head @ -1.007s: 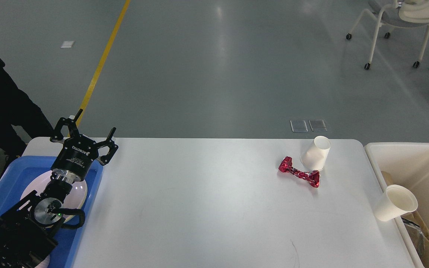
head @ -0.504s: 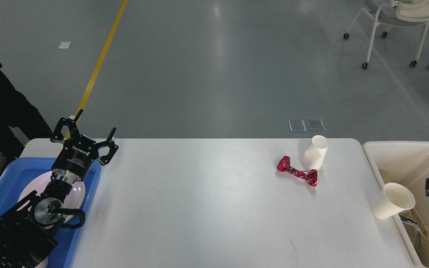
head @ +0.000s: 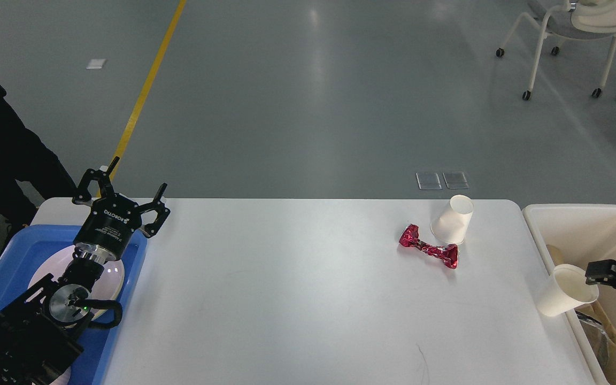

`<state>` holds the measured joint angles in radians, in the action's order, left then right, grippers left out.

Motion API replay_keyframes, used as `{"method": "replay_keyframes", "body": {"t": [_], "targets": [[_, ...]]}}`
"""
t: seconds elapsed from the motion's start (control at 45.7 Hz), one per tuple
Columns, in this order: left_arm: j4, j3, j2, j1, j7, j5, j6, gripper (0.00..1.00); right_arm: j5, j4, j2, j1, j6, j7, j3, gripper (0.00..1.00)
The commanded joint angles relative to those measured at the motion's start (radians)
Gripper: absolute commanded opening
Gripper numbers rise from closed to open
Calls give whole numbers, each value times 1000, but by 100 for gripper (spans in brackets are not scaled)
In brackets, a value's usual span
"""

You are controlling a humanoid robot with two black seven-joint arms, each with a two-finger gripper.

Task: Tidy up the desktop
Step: 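Lower the held white cup into the white bin and release it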

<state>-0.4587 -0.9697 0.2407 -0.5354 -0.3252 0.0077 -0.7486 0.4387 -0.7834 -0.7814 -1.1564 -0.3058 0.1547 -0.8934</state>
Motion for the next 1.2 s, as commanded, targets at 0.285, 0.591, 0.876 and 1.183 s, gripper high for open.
{"method": "replay_keyframes", "body": {"t": [0.285,0.591,0.876,1.183], "targets": [[0,-1,0,0,0,0,0,100,-49,35,73,176,142,-1,139,33],[0,-1,-1,0,0,0,0,100,-110,39,74,190,149,-1,200,0],[0,0,0,0,0,0,0,100,-117,27,70,176,134,8,202,0],[0,-1,0,0,0,1,0,100,-77,6,-130,-279,-295,11,139,0]]}}
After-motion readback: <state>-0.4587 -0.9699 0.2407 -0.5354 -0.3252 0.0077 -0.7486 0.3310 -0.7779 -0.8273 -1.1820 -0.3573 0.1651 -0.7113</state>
